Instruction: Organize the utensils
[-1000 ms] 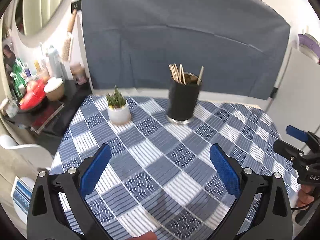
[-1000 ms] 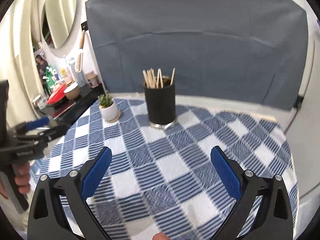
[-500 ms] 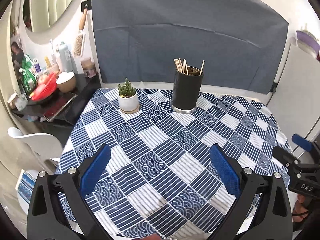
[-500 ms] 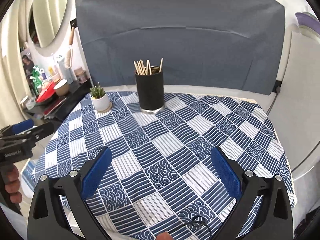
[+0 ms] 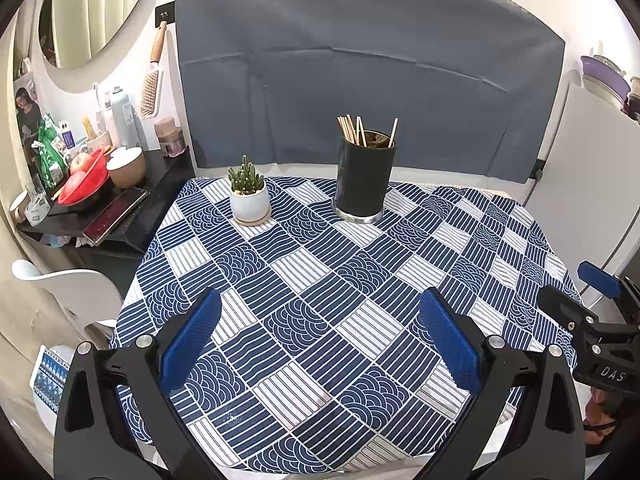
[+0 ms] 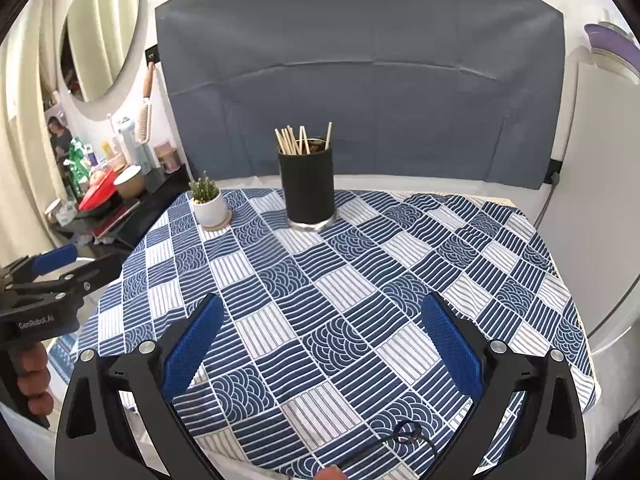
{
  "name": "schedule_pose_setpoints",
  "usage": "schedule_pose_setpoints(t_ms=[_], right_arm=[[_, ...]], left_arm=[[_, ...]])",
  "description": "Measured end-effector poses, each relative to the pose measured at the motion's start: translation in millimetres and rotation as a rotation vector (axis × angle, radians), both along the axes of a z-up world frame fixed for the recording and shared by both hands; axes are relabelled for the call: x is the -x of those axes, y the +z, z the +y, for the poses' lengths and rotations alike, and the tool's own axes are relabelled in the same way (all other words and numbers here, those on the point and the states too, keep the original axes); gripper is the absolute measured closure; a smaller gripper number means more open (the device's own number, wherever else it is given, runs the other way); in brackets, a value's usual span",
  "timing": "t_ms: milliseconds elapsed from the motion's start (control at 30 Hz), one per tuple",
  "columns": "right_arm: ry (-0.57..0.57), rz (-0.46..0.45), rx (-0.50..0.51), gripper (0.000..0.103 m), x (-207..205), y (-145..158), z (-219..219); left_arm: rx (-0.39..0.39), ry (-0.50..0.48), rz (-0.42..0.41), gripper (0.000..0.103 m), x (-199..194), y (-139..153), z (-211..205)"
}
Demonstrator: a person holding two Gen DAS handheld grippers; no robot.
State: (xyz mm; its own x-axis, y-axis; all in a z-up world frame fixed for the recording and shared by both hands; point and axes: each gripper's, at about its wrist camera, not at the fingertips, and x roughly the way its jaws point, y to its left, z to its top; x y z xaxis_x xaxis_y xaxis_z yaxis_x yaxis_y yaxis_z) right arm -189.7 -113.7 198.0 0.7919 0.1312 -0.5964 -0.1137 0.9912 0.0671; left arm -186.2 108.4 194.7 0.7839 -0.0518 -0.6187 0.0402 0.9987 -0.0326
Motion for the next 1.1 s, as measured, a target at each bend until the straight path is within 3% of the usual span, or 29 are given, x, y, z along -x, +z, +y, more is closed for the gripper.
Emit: schedule_pose_setpoints(t_ms=[1100], right_arm=[[0.013, 0.034, 0.012, 0.008, -2.5, -5.7, 7.5]], left_arm=[[0.014, 0.002, 0.018, 0.006, 3.4, -3.2, 6.2]])
